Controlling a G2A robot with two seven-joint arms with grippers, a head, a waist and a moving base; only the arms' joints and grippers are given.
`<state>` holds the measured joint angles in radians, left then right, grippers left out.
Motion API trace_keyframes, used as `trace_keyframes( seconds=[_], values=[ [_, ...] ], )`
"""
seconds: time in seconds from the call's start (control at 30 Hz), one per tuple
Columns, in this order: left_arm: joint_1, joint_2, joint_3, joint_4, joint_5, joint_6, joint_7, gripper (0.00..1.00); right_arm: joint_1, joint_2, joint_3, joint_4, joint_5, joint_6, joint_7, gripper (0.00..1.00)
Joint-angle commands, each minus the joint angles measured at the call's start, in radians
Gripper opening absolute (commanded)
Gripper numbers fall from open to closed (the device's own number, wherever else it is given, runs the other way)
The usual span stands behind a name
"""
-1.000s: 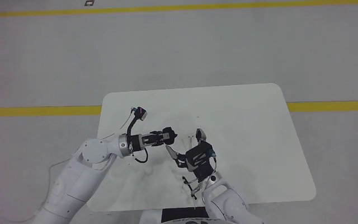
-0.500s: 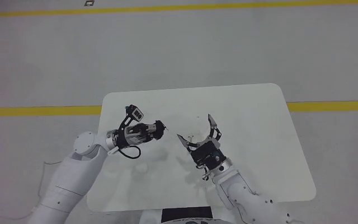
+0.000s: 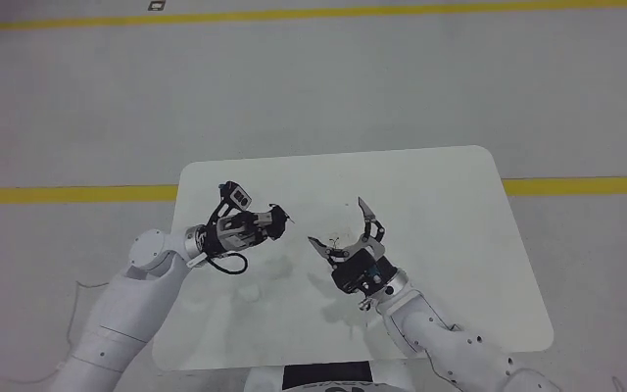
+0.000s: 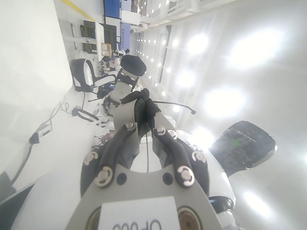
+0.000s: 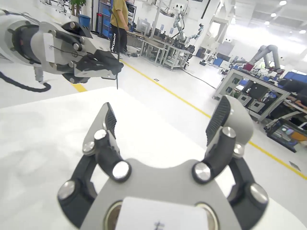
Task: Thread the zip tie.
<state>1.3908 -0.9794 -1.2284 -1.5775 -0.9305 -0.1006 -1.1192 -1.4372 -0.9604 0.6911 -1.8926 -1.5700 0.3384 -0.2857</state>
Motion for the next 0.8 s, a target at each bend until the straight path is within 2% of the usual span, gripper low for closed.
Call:
trace_keyframes(
  seconds=[0.0,0.07,0.27,0.47,0.7,0.77],
  values=[
    [0.006,-0.004,0.003,0.004,-0.104,0.034,-0.038,0.0,0.02,0.011,-0.018,0.018,0.0,0.002,-0.038,1.0],
    [0.003,-0.006,0.005,0.018,-0.156,0.057,-0.064,0.0,0.037,0.021,-0.034,0.031,0.0,0.002,-0.06,1.0],
    [-0.016,-0.014,0.026,0.049,-0.224,0.114,-0.118,0.0,0.081,0.041,-0.079,0.05,0.0,0.002,-0.133,1.0],
    [-0.035,-0.019,0.051,0.065,-0.206,0.135,-0.132,0.0,0.138,0.051,-0.138,0.051,0.0,0.002,-0.195,1.0],
    [-0.035,-0.019,0.051,0.065,-0.206,0.135,-0.132,0.0,0.138,0.051,-0.138,0.051,0.0,0.002,-0.195,1.0],
    [-0.031,-0.022,0.058,0.056,-0.218,0.144,-0.103,0.0,0.14,0.051,-0.135,0.055,0.0,-0.003,-0.188,1.0]
  ],
)
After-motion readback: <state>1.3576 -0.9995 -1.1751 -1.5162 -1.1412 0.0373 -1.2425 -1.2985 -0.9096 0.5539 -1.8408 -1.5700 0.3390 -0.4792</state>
